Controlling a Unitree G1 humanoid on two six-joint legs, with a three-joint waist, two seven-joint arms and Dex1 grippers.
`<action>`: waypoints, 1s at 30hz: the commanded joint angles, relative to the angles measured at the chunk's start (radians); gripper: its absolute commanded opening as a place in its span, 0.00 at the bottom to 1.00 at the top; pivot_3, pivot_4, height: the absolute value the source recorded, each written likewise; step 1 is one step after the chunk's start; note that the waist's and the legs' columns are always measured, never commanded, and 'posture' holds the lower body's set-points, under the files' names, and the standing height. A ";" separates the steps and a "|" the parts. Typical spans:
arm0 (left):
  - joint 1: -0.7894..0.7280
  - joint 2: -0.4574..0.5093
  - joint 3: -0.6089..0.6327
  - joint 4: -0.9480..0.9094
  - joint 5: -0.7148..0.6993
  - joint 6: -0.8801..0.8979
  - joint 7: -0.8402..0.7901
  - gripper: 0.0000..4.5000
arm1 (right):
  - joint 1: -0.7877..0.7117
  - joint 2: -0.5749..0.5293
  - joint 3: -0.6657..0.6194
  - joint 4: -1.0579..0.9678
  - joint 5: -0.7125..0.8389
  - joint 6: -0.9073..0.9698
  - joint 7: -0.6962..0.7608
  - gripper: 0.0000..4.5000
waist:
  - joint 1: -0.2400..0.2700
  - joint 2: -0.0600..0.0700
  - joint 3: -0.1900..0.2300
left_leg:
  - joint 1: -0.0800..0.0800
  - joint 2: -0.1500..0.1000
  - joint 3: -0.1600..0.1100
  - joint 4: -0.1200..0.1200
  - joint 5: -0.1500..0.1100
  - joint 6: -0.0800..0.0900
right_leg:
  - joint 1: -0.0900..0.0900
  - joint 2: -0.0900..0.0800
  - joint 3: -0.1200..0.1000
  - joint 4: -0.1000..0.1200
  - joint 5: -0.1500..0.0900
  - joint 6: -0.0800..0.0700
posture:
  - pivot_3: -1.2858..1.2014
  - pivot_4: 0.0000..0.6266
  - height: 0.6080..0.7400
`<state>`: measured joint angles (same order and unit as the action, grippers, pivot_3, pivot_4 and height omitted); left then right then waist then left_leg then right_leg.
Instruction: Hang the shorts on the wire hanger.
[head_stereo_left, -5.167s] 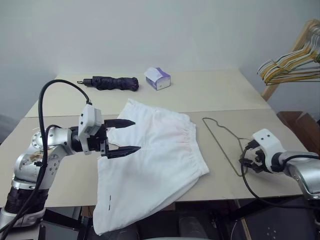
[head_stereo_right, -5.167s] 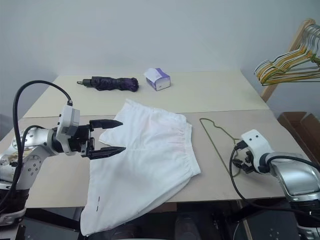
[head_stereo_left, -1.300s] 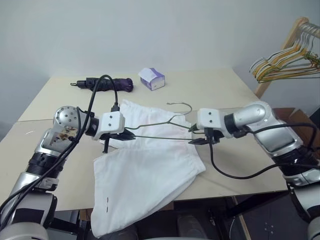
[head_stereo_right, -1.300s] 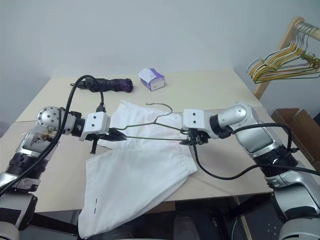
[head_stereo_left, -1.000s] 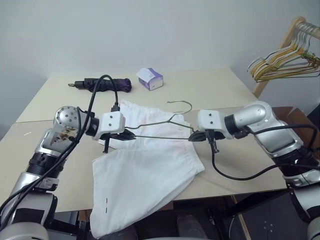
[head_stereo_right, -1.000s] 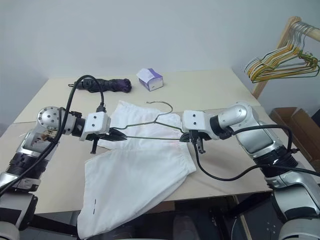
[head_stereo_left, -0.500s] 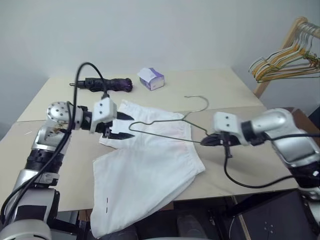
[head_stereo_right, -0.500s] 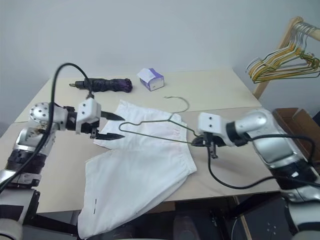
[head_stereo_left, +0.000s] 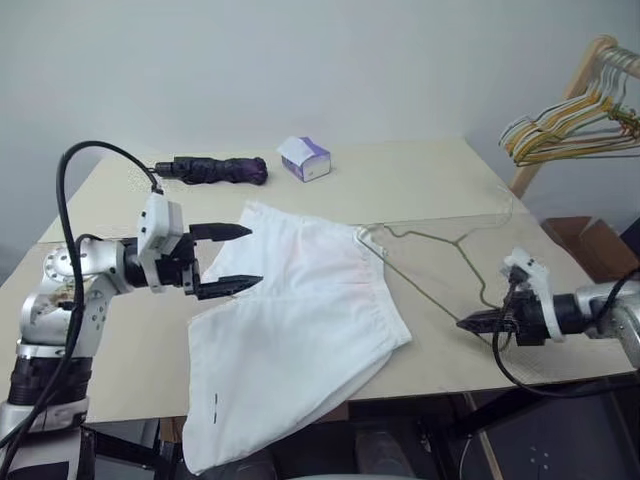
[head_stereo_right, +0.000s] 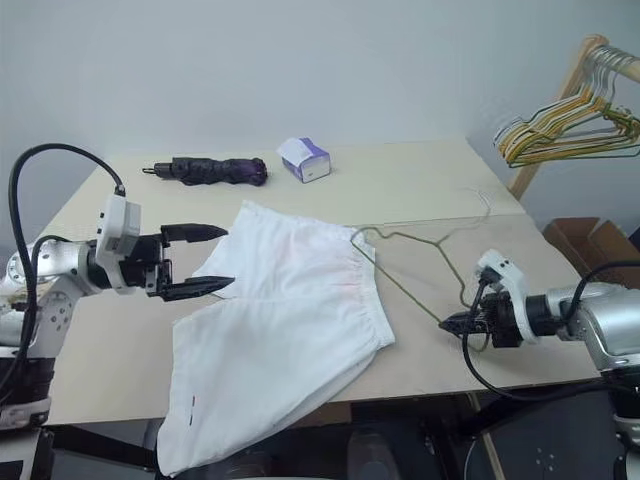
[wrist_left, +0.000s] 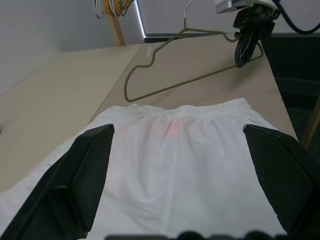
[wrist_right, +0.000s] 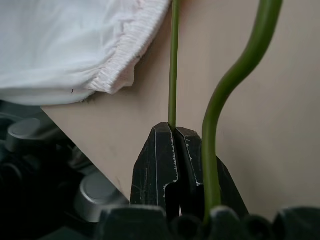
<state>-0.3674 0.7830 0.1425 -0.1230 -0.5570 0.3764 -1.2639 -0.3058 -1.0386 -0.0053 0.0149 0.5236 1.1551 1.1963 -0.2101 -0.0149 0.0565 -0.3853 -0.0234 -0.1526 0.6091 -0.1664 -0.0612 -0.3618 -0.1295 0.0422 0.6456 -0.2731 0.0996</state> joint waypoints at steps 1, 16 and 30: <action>0.012 0.019 0.044 -0.049 -0.039 0.014 0.014 1.00 | 0.016 -0.003 -0.041 0.057 0.021 0.007 -0.007 0.00 | 0.005 0.000 0.000 | 0.000 0.000 0.000 0.000 0.000 0.000 | 0.000 0.000 0.000 0.000 0.000 0.000 | 0.45 0.00 1.00; 0.044 0.036 0.030 -0.069 -0.038 -0.011 -0.014 1.00 | 0.057 -0.011 -0.036 0.098 0.036 -0.027 0.024 0.00 | 0.022 0.000 0.000 | -0.001 0.000 0.001 0.001 0.000 0.000 | 0.000 0.000 0.000 -0.001 0.000 0.000 | 0.46 0.00 1.00; 0.094 0.041 0.044 -0.090 -0.023 -0.031 0.000 1.00 | 0.015 -0.047 -0.010 0.141 0.049 -0.055 0.133 0.00 | 0.045 0.000 0.000 | -0.001 0.000 0.002 0.001 -0.001 0.000 | 0.000 0.000 0.000 -0.002 0.000 0.000 | 0.47 0.00 1.00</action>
<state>-0.2701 0.8077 0.1617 -0.1842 -0.5755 0.3638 -1.2703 -0.2700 -1.0566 -0.0152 0.1673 0.5550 1.1204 1.2870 -0.1650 -0.0148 0.0564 -0.3864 -0.0234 -0.1510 0.6096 -0.1669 -0.0615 -0.3621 -0.1295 0.0423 0.6434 -0.2730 0.0994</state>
